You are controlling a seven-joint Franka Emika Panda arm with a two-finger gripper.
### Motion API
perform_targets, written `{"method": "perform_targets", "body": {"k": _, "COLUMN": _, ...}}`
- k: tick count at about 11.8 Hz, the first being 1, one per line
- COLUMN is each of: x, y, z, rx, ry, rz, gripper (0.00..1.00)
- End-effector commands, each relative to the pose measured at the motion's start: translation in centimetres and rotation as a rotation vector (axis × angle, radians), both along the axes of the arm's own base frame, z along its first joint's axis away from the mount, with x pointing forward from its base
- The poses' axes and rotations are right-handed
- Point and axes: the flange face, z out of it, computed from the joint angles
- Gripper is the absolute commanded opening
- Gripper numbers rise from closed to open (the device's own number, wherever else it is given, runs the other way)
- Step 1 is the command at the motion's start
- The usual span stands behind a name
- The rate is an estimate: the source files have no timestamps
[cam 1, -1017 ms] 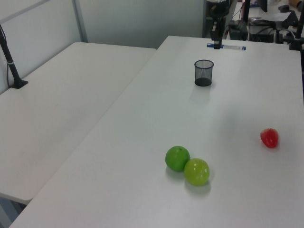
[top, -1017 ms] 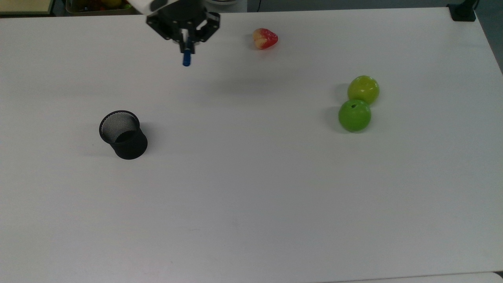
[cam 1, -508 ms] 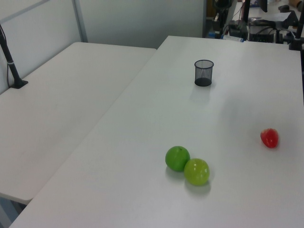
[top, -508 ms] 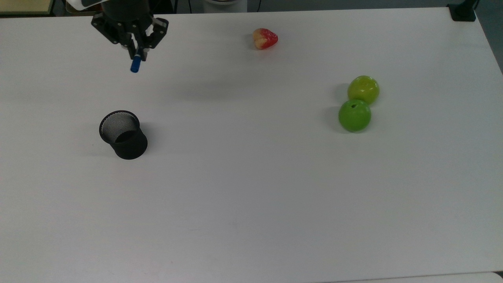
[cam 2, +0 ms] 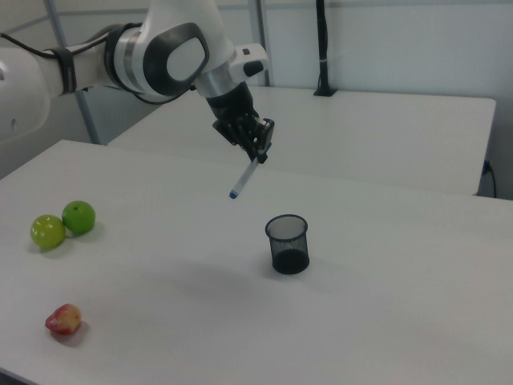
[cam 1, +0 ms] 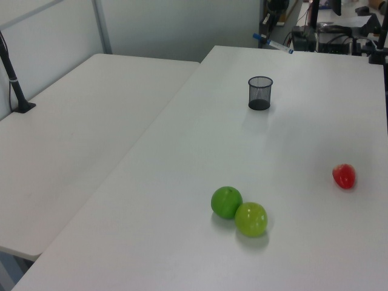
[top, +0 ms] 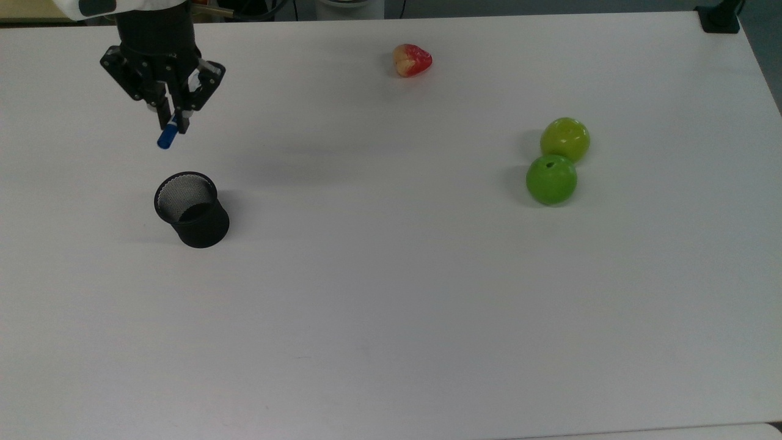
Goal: Place marker
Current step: 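Lower the marker upright into the mesh cup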
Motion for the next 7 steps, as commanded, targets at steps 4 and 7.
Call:
{"method": "perform_targets", "body": {"k": 4, "x": 0.8, "y": -1.3, "z": -3.0, "rx": -0.021, "ry": -0.202, "rz": 0.006, "gripper": 0.12}}
{"method": "perform_targets", "body": {"k": 7, "x": 1.2, "y": -2.0, "z": -4.8, "rx": -0.035, "ry": -0.266, "rz": 0.005, "gripper": 0.12}}
